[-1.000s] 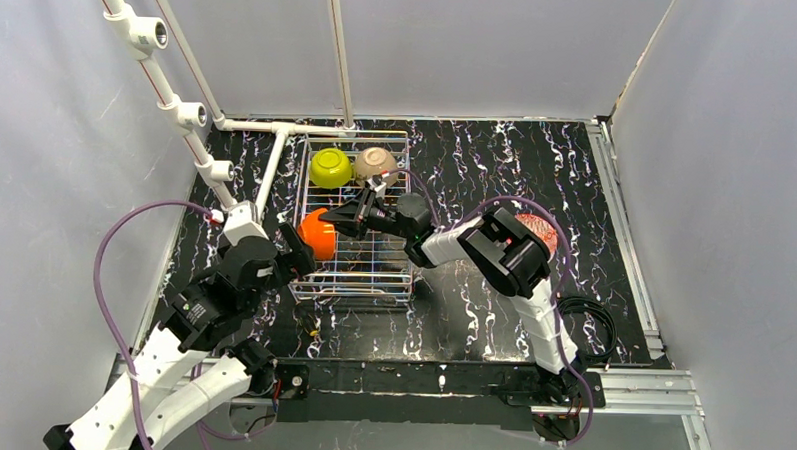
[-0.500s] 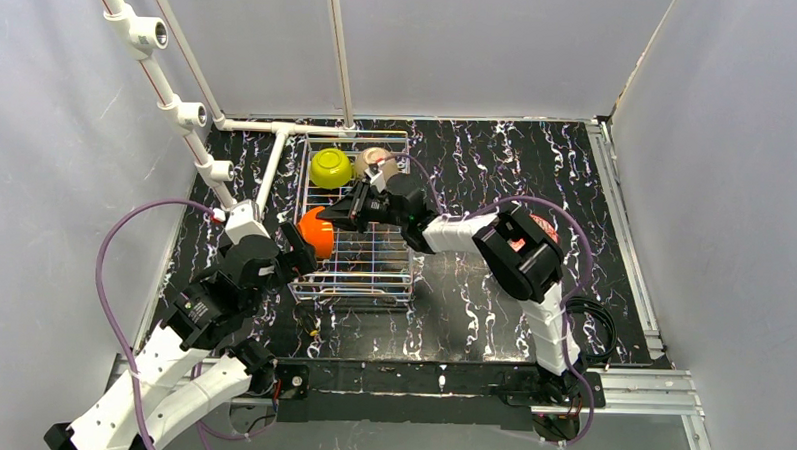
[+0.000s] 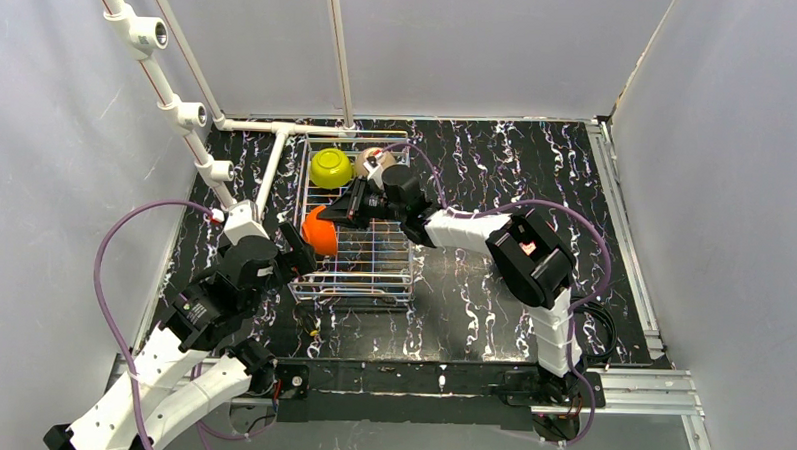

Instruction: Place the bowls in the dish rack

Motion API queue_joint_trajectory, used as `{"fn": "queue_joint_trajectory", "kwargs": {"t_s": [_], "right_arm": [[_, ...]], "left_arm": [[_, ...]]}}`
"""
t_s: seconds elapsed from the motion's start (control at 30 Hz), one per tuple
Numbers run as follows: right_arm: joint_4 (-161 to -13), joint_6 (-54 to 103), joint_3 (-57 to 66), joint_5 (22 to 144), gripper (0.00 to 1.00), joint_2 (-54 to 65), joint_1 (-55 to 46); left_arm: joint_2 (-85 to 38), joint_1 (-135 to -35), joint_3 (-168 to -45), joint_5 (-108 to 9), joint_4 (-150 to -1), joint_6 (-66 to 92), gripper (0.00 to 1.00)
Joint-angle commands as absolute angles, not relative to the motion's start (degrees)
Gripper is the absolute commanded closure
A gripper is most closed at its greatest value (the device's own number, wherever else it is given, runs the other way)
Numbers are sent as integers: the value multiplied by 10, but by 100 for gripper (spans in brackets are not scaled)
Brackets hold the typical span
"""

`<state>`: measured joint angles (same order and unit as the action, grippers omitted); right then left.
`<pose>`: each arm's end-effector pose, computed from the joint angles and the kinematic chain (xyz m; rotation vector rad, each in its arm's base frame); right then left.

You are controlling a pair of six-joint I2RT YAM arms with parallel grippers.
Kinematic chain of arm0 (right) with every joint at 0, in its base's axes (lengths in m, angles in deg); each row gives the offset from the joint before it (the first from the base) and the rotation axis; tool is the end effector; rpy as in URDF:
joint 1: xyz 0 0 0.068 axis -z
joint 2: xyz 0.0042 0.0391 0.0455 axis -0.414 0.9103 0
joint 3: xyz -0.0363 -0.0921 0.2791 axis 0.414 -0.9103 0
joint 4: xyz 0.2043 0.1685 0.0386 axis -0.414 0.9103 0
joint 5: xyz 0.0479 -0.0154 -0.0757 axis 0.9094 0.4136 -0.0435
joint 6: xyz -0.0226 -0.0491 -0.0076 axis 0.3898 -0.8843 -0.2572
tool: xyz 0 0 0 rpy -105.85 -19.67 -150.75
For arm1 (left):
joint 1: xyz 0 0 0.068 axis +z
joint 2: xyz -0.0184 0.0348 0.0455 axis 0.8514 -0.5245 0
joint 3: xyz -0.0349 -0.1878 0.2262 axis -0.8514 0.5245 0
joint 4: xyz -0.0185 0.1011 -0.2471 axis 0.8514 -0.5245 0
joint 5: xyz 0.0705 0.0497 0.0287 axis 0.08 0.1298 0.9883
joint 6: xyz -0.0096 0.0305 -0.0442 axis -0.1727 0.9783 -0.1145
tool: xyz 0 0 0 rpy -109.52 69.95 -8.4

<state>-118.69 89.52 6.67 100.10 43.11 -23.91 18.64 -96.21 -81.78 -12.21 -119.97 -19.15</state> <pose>0.3159 0.3786 0.2259 0.0444 2.1662 1.7780 0.0909 -0.0481 0.3404 -0.4152 1.9764 -0.3884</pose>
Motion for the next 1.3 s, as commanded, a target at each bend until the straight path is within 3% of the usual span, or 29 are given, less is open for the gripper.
{"fn": "queue_joint_trajectory", "kwargs": {"t_s": [0.0,0.07,0.53,0.73,1.0,1.27], "right_arm": [[-1044,827,32,918,91,469,-221],[-1051,837,23,917,99,472,-219],[-1120,927,-27,922,98,475,-210],[-1091,899,-28,897,81,454,-210],[-1052,882,-34,854,73,436,-210],[-987,848,-11,802,56,392,-209]], "left_arm": [[192,-964,-825,-105,-1210,-188,2],[193,-964,-825,-105,-1210,-187,2],[177,-964,-829,-109,-1211,-191,2],[172,-964,-834,-112,-1214,-189,2],[164,-964,-845,-109,-1221,-185,2],[159,-964,-846,-111,-1221,-193,2]]}}
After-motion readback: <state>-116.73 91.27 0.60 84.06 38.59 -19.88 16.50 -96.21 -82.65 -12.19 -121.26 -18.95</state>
